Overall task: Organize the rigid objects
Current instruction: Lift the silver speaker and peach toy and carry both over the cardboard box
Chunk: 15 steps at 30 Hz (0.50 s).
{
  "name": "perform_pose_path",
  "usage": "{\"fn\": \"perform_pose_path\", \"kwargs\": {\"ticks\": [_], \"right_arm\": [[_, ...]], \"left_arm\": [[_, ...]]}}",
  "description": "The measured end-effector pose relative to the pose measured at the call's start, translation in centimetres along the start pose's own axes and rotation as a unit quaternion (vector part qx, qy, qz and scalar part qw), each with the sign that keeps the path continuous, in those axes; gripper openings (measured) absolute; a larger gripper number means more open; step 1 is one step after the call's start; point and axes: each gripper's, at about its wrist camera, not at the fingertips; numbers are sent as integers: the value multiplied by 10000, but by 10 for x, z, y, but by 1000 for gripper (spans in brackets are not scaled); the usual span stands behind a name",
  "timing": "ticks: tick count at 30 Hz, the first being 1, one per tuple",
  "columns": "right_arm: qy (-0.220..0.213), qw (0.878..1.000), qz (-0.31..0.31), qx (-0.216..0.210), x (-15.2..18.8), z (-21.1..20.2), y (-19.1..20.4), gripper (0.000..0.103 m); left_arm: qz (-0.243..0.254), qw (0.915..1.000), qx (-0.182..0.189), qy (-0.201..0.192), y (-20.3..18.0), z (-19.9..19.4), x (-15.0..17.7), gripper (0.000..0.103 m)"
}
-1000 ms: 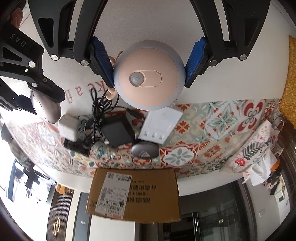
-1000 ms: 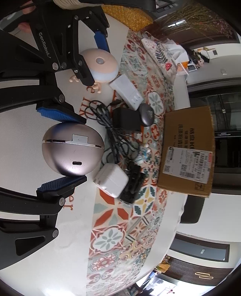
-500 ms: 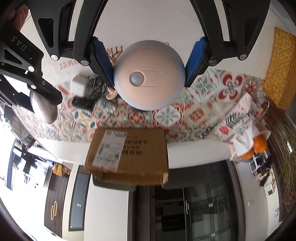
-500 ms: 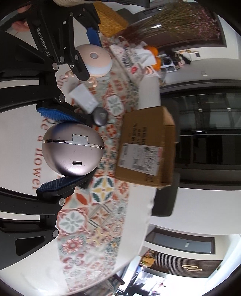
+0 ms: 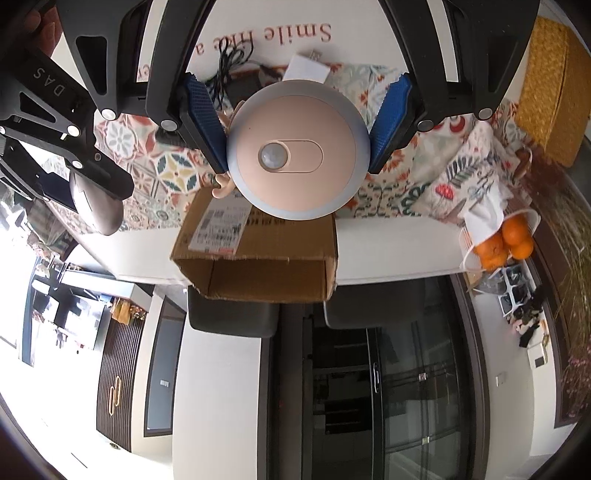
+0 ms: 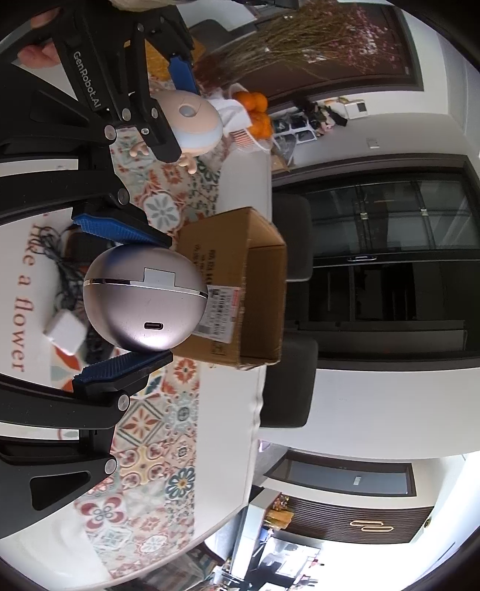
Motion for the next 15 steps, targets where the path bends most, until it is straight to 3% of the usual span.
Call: {"fn": "perform_pose_path", "kwargs": {"ticks": [15], "right_arm": [[-163,9998,-78,-102,-65,46,-19,54]], "left_arm": [[-39,9997,65,-231,0,44,-68,74]]}}
Point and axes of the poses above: each gripper's, at about its wrist camera, not at the fingertips, and z roughly the way its jaws point, y to its left, x to its underside, and after that the axes turned 7 degrees about -x, right-handed
